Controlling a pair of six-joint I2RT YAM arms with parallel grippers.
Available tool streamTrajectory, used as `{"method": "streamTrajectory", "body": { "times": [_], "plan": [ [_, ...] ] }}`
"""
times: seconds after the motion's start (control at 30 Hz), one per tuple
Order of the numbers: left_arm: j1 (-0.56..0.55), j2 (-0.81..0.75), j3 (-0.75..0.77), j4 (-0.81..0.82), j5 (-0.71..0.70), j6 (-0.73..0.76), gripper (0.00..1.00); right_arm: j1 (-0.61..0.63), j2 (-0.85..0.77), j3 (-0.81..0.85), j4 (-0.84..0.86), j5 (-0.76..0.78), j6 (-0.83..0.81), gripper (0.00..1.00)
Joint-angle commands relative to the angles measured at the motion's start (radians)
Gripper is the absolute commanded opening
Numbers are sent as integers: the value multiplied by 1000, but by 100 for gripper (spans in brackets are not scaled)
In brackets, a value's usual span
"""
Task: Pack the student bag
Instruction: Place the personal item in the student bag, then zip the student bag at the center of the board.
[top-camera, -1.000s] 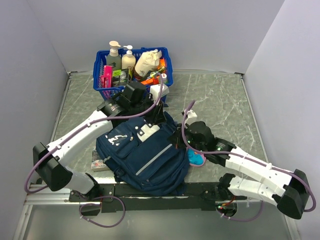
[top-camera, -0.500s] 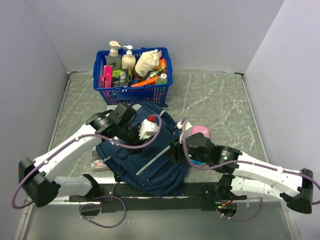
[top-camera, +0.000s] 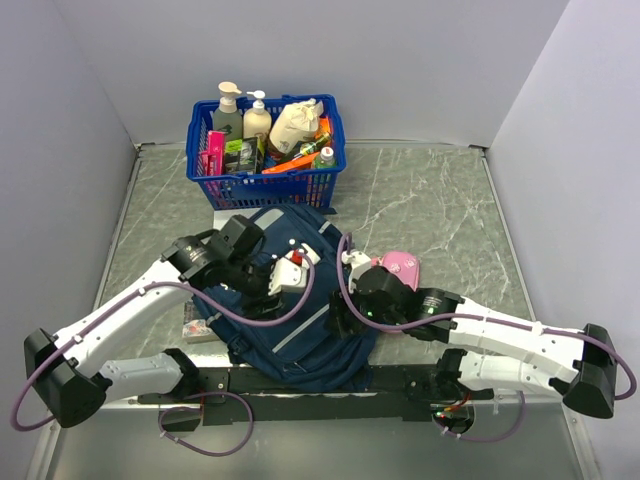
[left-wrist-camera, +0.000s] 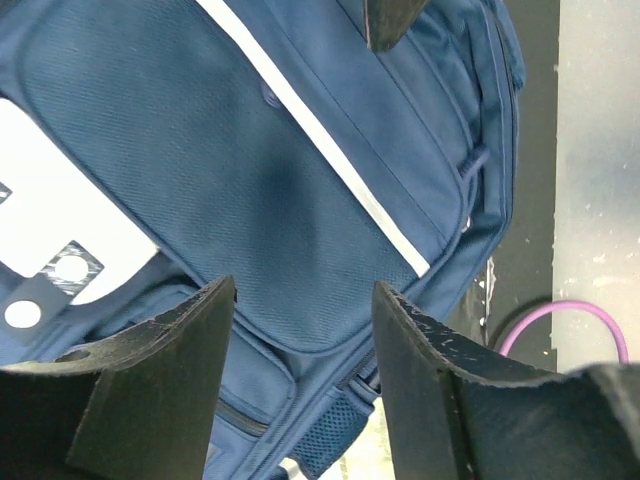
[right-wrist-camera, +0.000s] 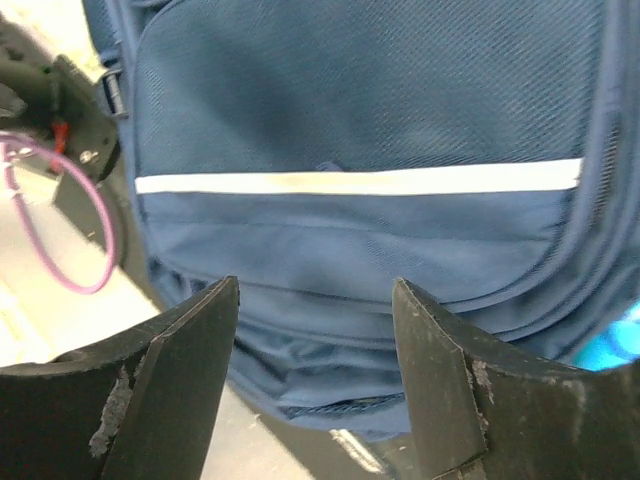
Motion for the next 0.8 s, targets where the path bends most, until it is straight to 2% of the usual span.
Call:
{"method": "streamTrajectory", "body": {
  "times": [0.0, 0.13, 0.27, 0.4, 0.53, 0.63, 0.73, 0.77],
  "plan": [
    [-24, -38, -33, 43, -49, 26, 63, -8, 26, 14, -12, -92, 64, 71],
    [-24, -30, -32, 78, -106, 22, 64, -10, -31, 2, -88, -84, 86, 72],
    [-25, -7, -18, 95, -103, 35, 65, -11, -71, -27, -116, -84, 127, 72],
    [-36, 2, -22, 110, -103, 32, 65, -28, -47, -68, -60, -107, 155, 72],
    [-48, 7, -21, 95, -86, 39, 65, -91, 36, -79, 89, -124, 150, 72],
    [-47, 5, -21, 69, -52, 53, 65, -152, 82, -62, 131, -136, 155, 66],
    [-53, 7, -41, 72, -74, 70, 66, -192, 64, -50, 180, -161, 156, 56],
    [-54, 8, -59, 77, -83, 79, 66, -221, 56, -35, 188, -170, 156, 48]
  ]
}}
